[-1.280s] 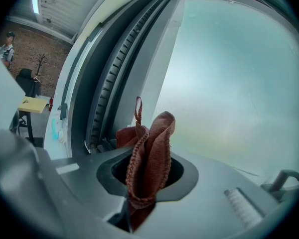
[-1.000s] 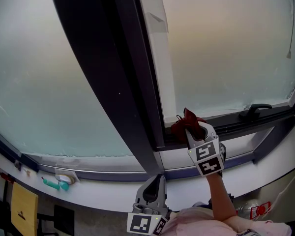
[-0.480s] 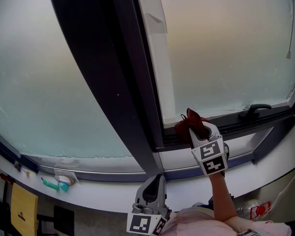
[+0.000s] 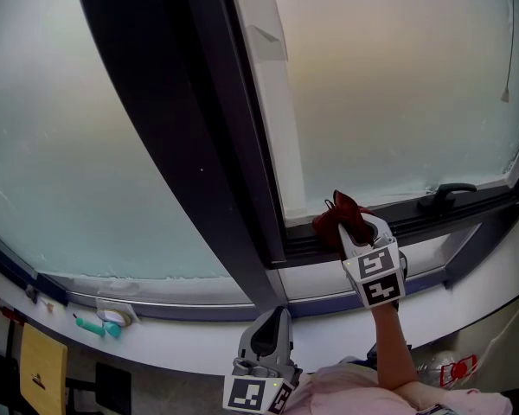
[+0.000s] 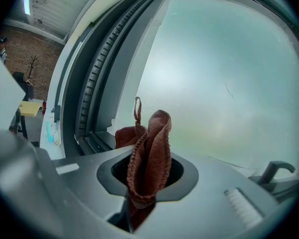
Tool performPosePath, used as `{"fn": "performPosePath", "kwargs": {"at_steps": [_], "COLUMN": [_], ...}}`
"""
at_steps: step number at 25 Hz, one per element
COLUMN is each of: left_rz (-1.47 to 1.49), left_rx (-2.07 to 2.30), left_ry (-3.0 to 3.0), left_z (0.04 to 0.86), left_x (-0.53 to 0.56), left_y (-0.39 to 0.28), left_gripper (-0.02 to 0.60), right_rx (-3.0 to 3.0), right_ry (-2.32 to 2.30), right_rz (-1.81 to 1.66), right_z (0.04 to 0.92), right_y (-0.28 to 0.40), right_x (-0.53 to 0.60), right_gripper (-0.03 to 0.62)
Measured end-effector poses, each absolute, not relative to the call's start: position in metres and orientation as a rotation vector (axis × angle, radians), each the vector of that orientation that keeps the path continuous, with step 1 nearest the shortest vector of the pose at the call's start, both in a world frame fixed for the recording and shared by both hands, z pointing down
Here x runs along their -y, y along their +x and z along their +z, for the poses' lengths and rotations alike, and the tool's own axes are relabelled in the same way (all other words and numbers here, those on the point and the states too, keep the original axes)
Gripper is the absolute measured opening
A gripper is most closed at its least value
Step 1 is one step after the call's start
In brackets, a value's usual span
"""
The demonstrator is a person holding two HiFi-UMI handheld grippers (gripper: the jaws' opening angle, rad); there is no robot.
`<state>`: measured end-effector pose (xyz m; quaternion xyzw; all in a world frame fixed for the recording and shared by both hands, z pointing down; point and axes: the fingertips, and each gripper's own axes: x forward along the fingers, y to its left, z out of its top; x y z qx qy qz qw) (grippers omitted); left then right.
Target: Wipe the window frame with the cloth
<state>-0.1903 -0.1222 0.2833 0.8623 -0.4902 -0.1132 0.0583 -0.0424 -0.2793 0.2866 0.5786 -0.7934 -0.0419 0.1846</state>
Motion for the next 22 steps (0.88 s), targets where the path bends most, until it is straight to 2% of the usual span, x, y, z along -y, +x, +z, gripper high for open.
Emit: {"fn": "performPosePath", "kwargs": {"at_steps": [22], "left_rz": [-0.354], "left_rx": [1.504], "left_ry": [2.596], "left_z": [0.283], "left_x": [0.117], "left_y": [-0.181], "left_gripper": [-0.005], "right_rx": [2.236], "right_ry": [1.673], "right_rz": [-0.102], "right_z": [0.286], "right_y": [-0.017], "right_x": [0.278], "right_gripper": [0.074]}}
